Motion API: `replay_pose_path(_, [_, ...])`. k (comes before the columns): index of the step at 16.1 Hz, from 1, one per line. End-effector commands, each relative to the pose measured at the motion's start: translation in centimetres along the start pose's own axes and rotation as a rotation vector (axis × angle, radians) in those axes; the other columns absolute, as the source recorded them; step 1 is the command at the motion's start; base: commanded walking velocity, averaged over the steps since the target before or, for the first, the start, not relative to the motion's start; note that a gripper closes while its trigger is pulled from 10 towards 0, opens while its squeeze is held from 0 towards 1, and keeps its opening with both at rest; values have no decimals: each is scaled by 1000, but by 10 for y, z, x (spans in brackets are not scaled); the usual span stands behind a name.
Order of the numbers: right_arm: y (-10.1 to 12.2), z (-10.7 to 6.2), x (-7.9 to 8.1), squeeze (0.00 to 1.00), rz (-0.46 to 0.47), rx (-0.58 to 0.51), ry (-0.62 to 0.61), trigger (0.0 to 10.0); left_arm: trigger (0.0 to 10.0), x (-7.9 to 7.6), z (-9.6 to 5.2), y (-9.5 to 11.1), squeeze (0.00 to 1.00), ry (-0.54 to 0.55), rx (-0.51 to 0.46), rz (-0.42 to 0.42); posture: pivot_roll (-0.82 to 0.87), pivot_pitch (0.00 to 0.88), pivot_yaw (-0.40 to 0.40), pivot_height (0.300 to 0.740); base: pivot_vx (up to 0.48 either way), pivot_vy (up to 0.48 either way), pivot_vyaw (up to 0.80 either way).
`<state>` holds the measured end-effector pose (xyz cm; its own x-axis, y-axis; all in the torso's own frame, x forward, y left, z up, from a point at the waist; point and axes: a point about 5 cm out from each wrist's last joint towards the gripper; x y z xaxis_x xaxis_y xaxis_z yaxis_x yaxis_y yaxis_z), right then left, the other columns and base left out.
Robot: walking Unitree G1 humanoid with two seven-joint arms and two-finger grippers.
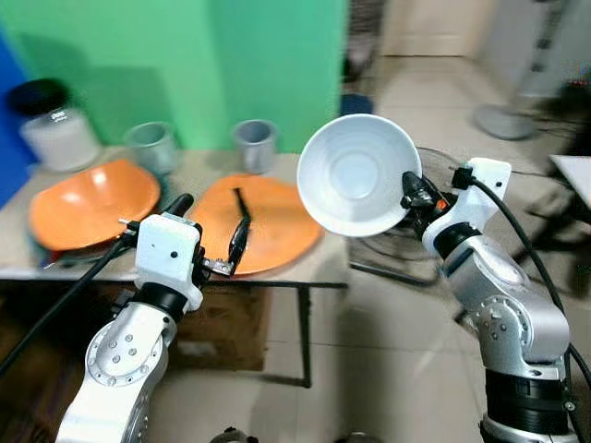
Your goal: Setting the table
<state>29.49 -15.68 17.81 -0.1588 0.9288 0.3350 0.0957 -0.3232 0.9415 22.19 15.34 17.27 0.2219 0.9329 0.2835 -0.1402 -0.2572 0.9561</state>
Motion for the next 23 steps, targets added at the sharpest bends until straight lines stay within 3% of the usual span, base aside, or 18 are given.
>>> replay_pose_path(1, [14,-6,-1,0,-36,-92,-40,10000,10000,0,0,-4,188,0,11,7,-84,0,68,740,0,0,-800])
replay_pose_path(3, [12,-10,-16,0,-71,-85,-133,10000,10000,-3,1,-9,184,0,35,-12,-97,0,71,740,0,0,-800])
replay_pose_path(7, [9,-16,-24,0,-113,-68,-181,10000,10000,-1,4,-11,169,56,45,-37,-107,0,66,740,0,0,-800])
replay_pose_path(8, [9,-17,-26,0,-123,-66,-194,10000,10000,2,5,-13,110,85,58,-57,-109,0,62,740,0,0,-800])
replay_pose_path(14, [14,-16,-21,0,-200,-74,-197,10000,10000,13,3,-15,94,215,56,2,-108,0,42,740,0,0,-800])
replay_pose_path(18, [12,-19,-21,0,-222,-66,-230,10000,10000,12,2,-15,129,196,50,-25,-108,0,37,740,0,0,-800])
replay_pose_path(23, [11,-21,-18,0,-226,-65,-237,10000,10000,10,3,-14,145,160,43,-30,-118,0,40,740,301,0,-800])
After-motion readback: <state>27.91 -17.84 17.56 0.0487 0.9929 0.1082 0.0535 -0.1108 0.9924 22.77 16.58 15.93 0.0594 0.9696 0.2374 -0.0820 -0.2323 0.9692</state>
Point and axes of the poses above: a point about 5 cm out from each wrist's last joint towards the gripper, its own z axis pointing out of the wrist towards the gripper, its own y axis along the axis of the wrist's last joint, x = y × z, and after that the axes turned 4 degrees about z, right-handed
